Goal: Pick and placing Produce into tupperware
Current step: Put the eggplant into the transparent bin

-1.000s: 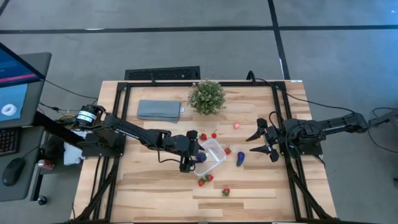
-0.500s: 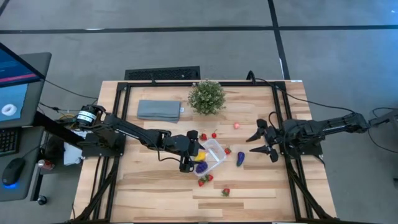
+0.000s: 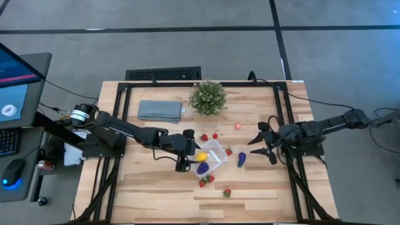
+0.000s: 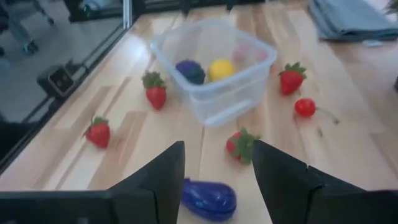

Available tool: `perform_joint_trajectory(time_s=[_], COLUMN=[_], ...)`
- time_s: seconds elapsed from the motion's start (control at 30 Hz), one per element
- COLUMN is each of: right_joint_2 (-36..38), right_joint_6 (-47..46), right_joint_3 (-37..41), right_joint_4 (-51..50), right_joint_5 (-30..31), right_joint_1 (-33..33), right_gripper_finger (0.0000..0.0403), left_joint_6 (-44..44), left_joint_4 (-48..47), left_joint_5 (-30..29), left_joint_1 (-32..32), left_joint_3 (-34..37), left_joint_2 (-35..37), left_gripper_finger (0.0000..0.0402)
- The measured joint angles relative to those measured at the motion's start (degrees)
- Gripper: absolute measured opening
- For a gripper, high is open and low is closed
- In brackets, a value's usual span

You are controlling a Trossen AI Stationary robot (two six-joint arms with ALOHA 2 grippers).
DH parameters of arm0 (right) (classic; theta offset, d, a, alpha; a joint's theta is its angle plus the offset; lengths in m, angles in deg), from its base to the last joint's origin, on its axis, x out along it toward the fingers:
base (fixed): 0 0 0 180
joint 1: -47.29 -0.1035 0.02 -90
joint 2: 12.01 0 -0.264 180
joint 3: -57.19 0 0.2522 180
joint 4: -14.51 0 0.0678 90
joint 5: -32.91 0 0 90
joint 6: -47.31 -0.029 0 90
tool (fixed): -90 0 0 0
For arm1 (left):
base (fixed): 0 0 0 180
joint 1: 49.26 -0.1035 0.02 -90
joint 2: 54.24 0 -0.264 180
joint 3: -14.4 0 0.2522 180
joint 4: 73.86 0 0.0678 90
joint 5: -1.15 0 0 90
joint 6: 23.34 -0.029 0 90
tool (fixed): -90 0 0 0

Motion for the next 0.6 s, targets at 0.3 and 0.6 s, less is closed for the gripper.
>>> perform_joint_trajectory(time_s=[0.3, 0.6], right_joint_2=[-12.56, -27.48], right_joint_6=[6.23, 19.84], right_joint_3=[-0.91, -11.45], right_joint_4=[6.12, 4.41], right_joint_5=[0.61, 3.03], right_joint_1=[-3.51, -6.59], right_gripper_finger=[0.02, 0.0198], left_joint_6=[7.09, 14.71], left_joint_4=[-9.79, -15.77], left_joint_5=[-0.9, -8.11], left_joint_1=[2.69, 8.45], left_joint_3=[-0.07, -0.07], left_joint_2=[9.88, 14.23], left_gripper_finger=[0.0294, 0.0294])
